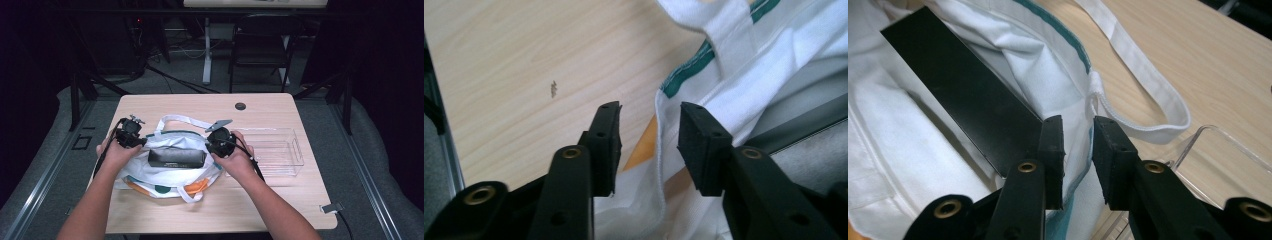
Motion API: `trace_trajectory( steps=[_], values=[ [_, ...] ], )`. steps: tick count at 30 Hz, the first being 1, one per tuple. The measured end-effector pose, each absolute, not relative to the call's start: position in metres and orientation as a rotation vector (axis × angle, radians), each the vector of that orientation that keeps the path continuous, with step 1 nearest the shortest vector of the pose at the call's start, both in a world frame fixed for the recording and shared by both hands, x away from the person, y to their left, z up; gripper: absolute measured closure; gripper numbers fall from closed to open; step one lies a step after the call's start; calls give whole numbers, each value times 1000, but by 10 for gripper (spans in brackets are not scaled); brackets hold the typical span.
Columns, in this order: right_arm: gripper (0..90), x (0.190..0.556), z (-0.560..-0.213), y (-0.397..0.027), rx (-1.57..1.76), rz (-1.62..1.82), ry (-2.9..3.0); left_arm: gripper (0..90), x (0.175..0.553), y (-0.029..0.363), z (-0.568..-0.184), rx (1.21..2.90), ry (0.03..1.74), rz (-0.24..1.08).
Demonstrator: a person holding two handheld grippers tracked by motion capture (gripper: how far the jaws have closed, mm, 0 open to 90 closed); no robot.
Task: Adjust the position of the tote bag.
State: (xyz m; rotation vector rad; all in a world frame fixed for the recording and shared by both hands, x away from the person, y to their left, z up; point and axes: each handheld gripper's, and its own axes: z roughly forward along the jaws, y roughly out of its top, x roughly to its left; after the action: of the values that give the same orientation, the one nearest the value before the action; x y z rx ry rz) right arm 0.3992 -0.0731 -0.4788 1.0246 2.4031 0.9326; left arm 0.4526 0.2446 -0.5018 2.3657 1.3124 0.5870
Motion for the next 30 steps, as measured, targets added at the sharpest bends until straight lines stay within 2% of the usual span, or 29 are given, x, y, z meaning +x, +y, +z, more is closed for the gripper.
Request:
trace_trajectory(
  steps=[4, 11, 19, 30],
  values=[
    [731, 392, -471, -76, 1009, 982, 2376, 539, 449, 245, -494, 2326, 1295, 610],
    [691, 384, -468, -80, 1013, 1023, 2377, 523, 440, 246, -485, 2343, 1273, 627],
    [657, 371, -463, -93, 1043, 1108, 2373, 481, 429, 245, -464, 2378, 1159, 691],
    [563, 361, -454, -108, 988, 1098, 2380, 455, 422, 236, -452, 2473, 1018, 646]
  ],
)
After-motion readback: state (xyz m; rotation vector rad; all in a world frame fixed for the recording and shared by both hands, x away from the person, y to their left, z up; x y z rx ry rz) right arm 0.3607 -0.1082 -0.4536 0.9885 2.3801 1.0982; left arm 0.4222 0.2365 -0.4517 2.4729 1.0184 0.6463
